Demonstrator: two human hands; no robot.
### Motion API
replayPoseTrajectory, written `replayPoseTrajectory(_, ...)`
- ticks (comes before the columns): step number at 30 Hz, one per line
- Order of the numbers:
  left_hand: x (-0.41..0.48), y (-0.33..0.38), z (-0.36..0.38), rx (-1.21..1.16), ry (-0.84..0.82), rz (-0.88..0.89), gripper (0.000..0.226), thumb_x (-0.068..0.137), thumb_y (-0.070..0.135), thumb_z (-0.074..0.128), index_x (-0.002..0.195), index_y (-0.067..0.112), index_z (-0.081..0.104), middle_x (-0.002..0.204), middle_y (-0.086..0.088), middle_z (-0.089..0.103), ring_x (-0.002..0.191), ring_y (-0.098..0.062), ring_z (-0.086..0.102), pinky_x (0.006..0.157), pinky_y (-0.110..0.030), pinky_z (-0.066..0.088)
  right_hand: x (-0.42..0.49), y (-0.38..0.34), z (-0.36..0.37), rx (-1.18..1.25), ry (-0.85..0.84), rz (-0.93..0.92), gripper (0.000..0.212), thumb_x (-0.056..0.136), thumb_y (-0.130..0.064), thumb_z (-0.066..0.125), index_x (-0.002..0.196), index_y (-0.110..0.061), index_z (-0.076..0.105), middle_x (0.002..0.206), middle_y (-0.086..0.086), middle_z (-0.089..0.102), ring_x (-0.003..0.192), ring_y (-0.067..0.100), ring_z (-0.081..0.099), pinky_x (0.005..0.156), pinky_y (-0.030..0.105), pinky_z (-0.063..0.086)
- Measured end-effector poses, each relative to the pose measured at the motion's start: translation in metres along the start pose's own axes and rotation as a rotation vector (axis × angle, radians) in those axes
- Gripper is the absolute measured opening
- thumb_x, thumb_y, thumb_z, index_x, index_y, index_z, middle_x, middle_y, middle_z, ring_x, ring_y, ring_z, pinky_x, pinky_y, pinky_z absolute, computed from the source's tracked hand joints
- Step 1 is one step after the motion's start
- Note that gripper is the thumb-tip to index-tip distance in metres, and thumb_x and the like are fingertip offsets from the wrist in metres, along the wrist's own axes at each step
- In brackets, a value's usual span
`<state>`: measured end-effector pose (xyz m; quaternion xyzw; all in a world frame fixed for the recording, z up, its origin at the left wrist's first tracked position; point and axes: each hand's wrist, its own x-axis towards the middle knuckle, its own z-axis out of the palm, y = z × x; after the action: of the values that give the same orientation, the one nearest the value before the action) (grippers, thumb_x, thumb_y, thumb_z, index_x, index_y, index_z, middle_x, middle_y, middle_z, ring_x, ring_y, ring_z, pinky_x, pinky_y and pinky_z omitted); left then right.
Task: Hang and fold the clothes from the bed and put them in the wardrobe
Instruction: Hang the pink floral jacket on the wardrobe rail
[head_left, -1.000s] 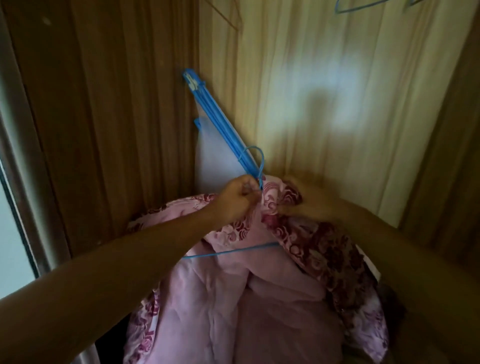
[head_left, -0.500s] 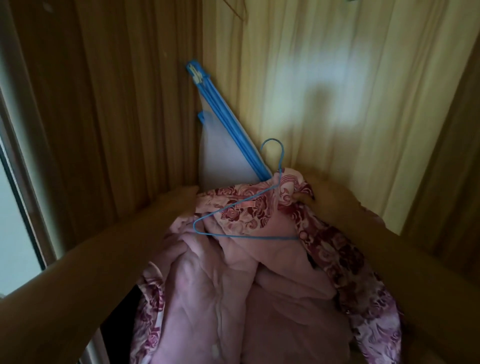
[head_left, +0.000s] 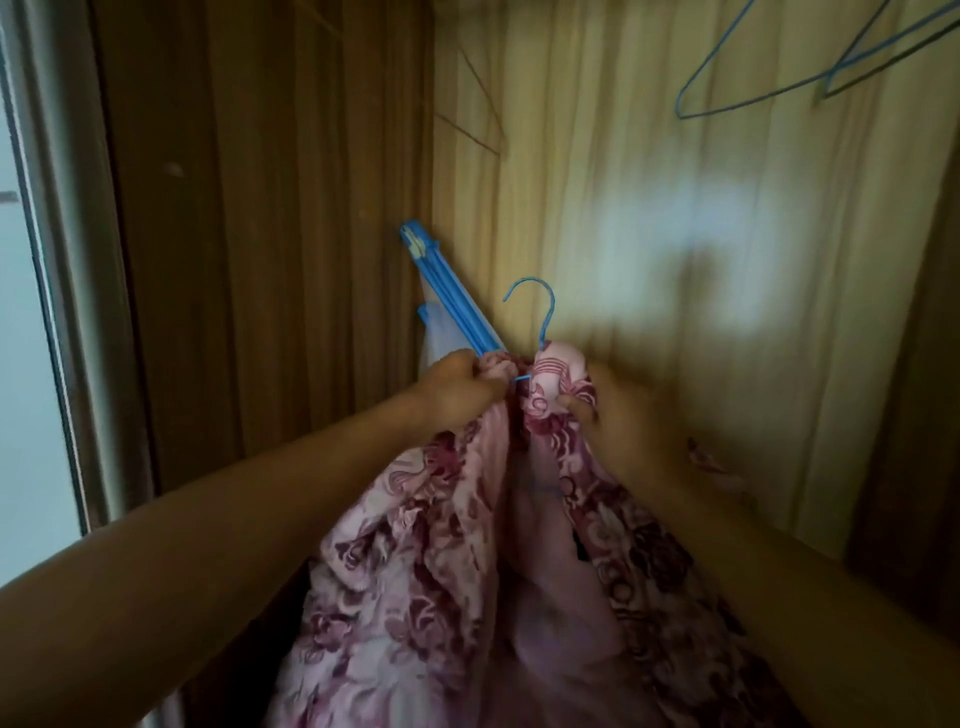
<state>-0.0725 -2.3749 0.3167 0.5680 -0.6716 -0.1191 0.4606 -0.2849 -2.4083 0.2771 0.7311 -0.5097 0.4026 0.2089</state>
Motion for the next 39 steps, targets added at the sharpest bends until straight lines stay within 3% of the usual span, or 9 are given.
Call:
replayPoseTrajectory(4,-0.008,0.02,0.001,-0.026,-0.001,0.154,0.018,0.092,0.034,0.066,0.094,0.017,0.06,0.084,0.005,0.065,0.081,-0.012,0.061,0.078,-0.029,0.048,0.009,-0.005,-0.014,0.093,0.002,0.033,0.041,0.096,-0.051,0.058,0.12,-0.018,0.059,0.097,0.017,0.07,0.089,0.04,0.066,0.071,0.042,0.052)
replayPoseTrajectory(7,-0.014,0.019,-0.021,0.269,-0.05,0.491,0.023,0.097,0.035,0.058,0.101,0.015,0.067,0.089,-0.001,0.062,0.086,-0.016,0.059,0.079,-0.035,0.046,0.021,0.004,-0.03,0.259,0.029,0.057,0.037,0.096,-0.045,0.06,0.119,-0.016,0.063,0.1,0.016,0.071,0.093,0.038,0.065,0.073,0.041,0.051)
replayPoseTrajectory(9,-0.012,0.007,-0.043,0.653,0.076,0.685,0.036,0.097,0.043,0.053,0.13,0.034,0.063,0.128,-0.006,0.05,0.121,-0.022,0.046,0.097,-0.042,0.038,0.031,0.008,-0.042,0.326,0.028,0.069,0.035,0.097,-0.043,0.061,0.121,-0.017,0.064,0.106,0.012,0.072,0.099,0.035,0.065,0.081,0.041,0.052)
replayPoseTrajectory(11,-0.01,0.003,-0.063,0.812,0.151,0.664,0.049,0.097,0.055,0.049,0.145,0.052,0.04,0.154,-0.014,0.025,0.14,-0.032,0.032,0.105,-0.048,0.034,0.043,0.005,-0.054,0.419,0.021,0.047,0.032,0.097,-0.038,0.062,0.12,-0.016,0.064,0.107,0.009,0.073,0.1,0.032,0.066,0.085,0.042,0.053)
replayPoseTrajectory(13,-0.002,0.007,-0.076,0.881,0.137,0.603,0.054,0.096,0.065,0.035,0.148,0.061,0.02,0.152,-0.013,0.032,0.122,-0.035,0.055,0.089,-0.043,0.051,0.055,-0.002,-0.064,0.514,0.042,0.013,0.024,0.097,-0.03,0.064,0.115,-0.014,0.065,0.095,0.001,0.073,0.095,0.016,0.068,0.081,0.03,0.052)
replayPoseTrajectory(16,0.018,0.018,-0.093,0.949,0.171,0.604,0.054,0.097,0.066,0.027,0.144,0.067,0.0,0.124,-0.008,0.061,0.096,-0.032,0.067,0.067,-0.037,0.05,0.072,-0.008,-0.074,0.557,0.066,-0.057,0.017,0.098,-0.022,0.065,0.111,-0.01,0.064,0.072,-0.019,0.057,0.073,-0.023,0.055,0.06,0.004,0.036)
replayPoseTrajectory(21,0.045,0.05,-0.122,1.041,0.33,0.556,0.052,0.1,0.062,0.027,0.147,0.061,0.005,0.105,-0.006,0.064,0.092,-0.033,0.066,0.063,-0.036,0.044,0.094,-0.001,-0.08,0.342,-0.041,-0.112,0.041,0.098,-0.037,0.062,0.13,-0.014,0.052,0.101,0.012,0.069,0.095,0.033,0.064,0.057,0.026,0.025)
replayPoseTrajectory(31,0.112,0.158,-0.17,1.245,0.439,0.605,0.05,0.101,0.06,0.027,0.149,0.056,0.012,0.122,-0.011,0.064,0.103,-0.036,0.064,0.065,-0.034,0.038,0.208,0.01,-0.106,0.152,0.211,0.027,0.033,0.103,-0.046,0.045,0.124,-0.02,0.04,0.099,0.02,0.066,0.088,0.043,0.063,0.064,0.041,0.045)
replayPoseTrajectory(39,0.16,0.208,-0.19,1.368,0.426,0.542,0.052,0.102,0.059,0.031,0.151,0.054,0.017,0.14,-0.011,0.053,0.116,-0.036,0.059,0.072,-0.033,0.037,0.281,0.006,-0.115,0.13,0.164,0.117,0.042,0.104,-0.047,0.04,0.135,-0.018,0.039,0.113,0.023,0.064,0.101,0.044,0.061,0.071,0.042,0.044)
